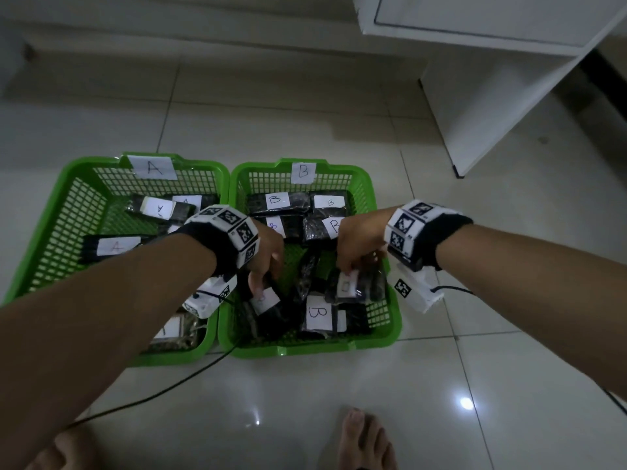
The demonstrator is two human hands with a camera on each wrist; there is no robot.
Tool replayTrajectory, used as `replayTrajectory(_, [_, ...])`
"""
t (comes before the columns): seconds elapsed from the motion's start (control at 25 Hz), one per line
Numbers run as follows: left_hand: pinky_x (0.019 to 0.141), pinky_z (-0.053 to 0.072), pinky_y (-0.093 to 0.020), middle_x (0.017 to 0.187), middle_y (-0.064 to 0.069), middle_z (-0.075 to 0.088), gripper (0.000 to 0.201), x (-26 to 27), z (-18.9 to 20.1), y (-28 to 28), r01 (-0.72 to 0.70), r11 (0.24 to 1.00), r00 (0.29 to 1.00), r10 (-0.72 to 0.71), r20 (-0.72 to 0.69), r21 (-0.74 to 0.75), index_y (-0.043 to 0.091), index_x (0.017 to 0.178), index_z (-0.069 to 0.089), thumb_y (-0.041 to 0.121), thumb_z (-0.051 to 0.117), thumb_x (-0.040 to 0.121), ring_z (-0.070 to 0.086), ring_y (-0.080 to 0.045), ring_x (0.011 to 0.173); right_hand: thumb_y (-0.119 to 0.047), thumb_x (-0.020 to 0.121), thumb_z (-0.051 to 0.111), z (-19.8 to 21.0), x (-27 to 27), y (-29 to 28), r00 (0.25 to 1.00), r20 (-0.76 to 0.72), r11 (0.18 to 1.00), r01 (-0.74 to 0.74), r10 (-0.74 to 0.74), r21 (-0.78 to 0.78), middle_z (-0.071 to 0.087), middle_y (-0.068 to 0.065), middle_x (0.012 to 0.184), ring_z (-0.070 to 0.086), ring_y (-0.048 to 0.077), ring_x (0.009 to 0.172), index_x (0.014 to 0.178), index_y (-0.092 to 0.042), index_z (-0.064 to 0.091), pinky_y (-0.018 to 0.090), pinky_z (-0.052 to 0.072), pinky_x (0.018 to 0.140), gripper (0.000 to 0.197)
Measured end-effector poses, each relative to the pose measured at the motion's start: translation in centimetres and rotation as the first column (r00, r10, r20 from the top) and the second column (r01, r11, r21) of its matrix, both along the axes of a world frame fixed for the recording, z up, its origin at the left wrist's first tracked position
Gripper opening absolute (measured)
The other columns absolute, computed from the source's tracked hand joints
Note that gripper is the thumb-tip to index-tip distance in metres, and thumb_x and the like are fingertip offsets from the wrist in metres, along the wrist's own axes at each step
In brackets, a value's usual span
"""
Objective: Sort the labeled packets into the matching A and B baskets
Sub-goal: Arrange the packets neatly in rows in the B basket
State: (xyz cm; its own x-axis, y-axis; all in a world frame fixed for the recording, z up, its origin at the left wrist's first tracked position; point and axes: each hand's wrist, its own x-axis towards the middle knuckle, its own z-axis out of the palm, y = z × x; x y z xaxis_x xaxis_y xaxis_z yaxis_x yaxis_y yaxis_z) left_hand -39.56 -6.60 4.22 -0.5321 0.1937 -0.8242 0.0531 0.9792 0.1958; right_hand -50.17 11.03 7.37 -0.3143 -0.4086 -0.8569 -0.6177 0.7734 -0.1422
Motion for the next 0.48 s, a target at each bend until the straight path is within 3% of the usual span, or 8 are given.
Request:
replayTrajectory(0.08, [0.076,0.053,-0.02,0.112,0.007,0.07,0.045,-0.2,0.8,-0.8,-0.042,0.998,0.998,0.044,-0.041,0.048,0.022,0.113,0.074,0.037,0.087,0.072,0.062,-0.011,0.099,-0.031,0.078,0.08,0.0,1.0,-1.1,0.979,-0.087,0.982,-0.179,0.184,0.055,0.075,-0.001,0.066,0.072,0.015,0.061,0.074,-0.01,0.077,0.031,0.062,0.067,0.021])
replayTrajectory(0.2, [0.066,0.043,-0.014,0.115,0.007,0.069,0.048,-0.8,1.8,-2.1,-0.077,0.997,0.99,0.079,-0.118,0.021,0.026,0.116,0.073,0.036,0.087,0.071,0.061,-0.01,0.097,-0.022,0.074,0.075,0.3,2.0,-2.3,0.881,-0.367,0.912,-0.376,0.298,-0.161,0.069,0.004,0.07,0.07,0.022,0.067,0.076,-0.011,0.071,0.031,0.058,0.059,0.013])
replayTrajectory(0.28, [0.071,0.044,-0.016,0.117,0.009,0.068,0.049,-1.0,2.2,-2.4,-0.096,0.995,0.988,0.097,-0.122,0.014,0.029,0.116,0.072,0.037,0.088,0.07,0.06,-0.009,0.099,-0.016,0.073,0.072,-0.2,2.3,-2.8,0.862,-0.418,0.857,-0.427,0.288,-0.289,0.071,0.008,0.093,0.07,0.028,0.087,0.102,-0.013,0.074,0.032,0.057,0.069,0.029])
replayTrajectory(0.36, [0.083,0.047,-0.023,0.117,0.013,0.067,0.047,-1.2,2.4,-2.7,-0.116,0.993,0.983,0.115,-0.145,0.002,0.033,0.115,0.072,0.038,0.087,0.071,0.059,-0.011,0.105,-0.013,0.078,0.073,-1.0,2.8,-2.7,0.865,-0.359,0.862,-0.449,0.352,-0.237,0.067,0.009,0.121,0.066,0.029,0.109,0.131,-0.018,0.064,0.031,0.053,0.082,0.054])
replayTrajectory(0.48, [0.088,0.051,-0.027,0.107,0.017,0.069,0.044,-1.2,3.2,-3.6,-0.156,0.988,0.977,0.157,-0.144,0.021,0.035,0.112,0.072,0.042,0.086,0.071,0.063,-0.01,0.102,-0.016,0.086,0.07,-2.2,3.4,-2.0,0.79,-0.364,0.806,-0.572,0.494,-0.148,0.064,0.01,0.129,0.062,0.03,0.118,0.13,-0.016,0.063,0.035,0.052,0.089,0.045])
